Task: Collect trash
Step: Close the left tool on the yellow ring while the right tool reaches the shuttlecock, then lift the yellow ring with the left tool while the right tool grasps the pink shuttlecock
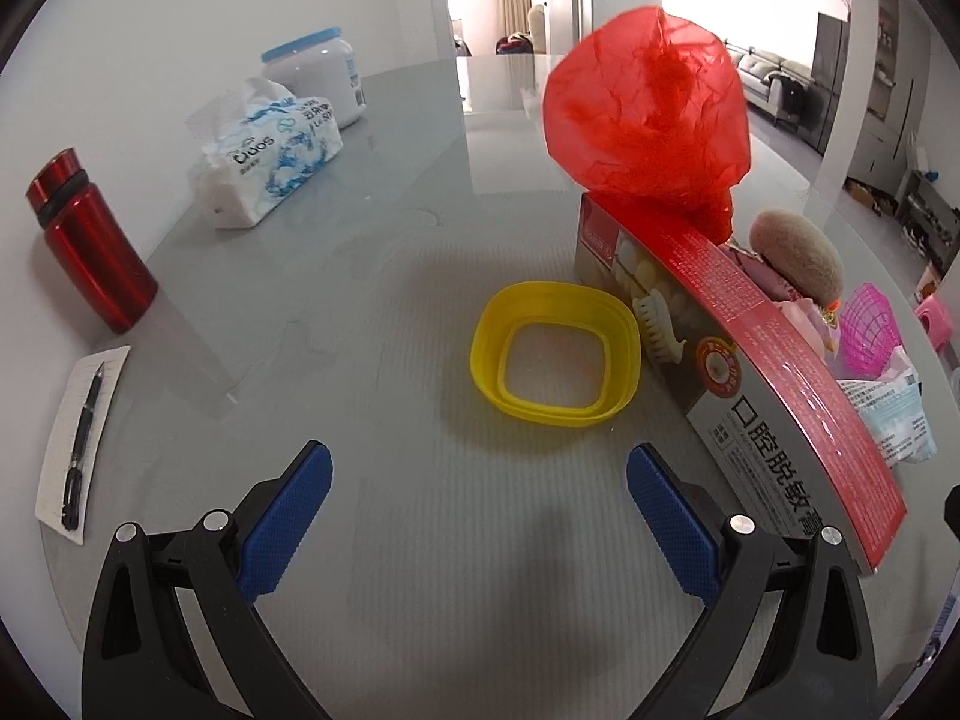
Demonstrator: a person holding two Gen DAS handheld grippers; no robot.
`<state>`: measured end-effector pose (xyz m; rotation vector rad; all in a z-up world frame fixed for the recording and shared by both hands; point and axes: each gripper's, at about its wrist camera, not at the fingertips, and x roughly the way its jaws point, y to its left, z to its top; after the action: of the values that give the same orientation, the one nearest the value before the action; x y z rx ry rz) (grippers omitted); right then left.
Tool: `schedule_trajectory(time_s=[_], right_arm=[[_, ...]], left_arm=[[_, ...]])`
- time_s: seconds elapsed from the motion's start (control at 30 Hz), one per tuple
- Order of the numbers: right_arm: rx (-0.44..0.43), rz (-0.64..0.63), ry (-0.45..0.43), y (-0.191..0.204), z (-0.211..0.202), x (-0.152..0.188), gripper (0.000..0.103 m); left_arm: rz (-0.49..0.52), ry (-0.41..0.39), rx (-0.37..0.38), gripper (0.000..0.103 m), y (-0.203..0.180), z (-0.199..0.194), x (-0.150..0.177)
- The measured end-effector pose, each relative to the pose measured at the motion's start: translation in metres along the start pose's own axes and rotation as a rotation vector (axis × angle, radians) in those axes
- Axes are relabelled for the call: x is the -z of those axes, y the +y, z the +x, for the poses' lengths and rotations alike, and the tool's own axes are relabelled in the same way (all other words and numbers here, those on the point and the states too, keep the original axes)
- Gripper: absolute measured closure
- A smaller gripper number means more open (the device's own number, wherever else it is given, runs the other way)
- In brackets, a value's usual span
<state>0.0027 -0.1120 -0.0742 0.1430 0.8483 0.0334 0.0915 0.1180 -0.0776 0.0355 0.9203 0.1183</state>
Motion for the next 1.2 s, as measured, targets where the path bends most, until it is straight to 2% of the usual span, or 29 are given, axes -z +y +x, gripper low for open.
schedule_trajectory(time_s=[0.37, 0.63, 0.77, 0.8, 1.0, 1.2], right_arm=[[0.009, 0.025, 0.008, -0.013, 0.007, -0.006, 0.008], [0.018, 0.045, 0.011, -0.025, 0.009, -0.005, 0.008], [0.013, 0.048, 0.006, -0.029, 0.009, -0.006, 0.008], [0.01, 0.045, 0.003, -0.03, 0.01, -0.007, 0.008], [-0.009, 0.007, -0.029, -0.04, 0.015, -0.026, 0.008], [-0.093, -0.014, 0.001, -0.055, 0.04, -0.057, 0.008]], left_arm=[[-0.022, 0.045, 0.015, 0.006, -0.001, 0.034, -0.024], [-0.009, 0.033, 0.019, 0.008, -0.008, 0.048, -0.03], [-0.006, 0.023, 0.061, 0.034, -0.01, 0.049, -0.031], [-0.005, 0.021, 0.062, 0.036, -0.01, 0.048, -0.03], [-0.016, 0.003, 0.052, 0.037, -0.007, 0.039, -0.025], [-0.026, -0.039, 0.037, 0.037, 0.0, 0.012, -0.019]])
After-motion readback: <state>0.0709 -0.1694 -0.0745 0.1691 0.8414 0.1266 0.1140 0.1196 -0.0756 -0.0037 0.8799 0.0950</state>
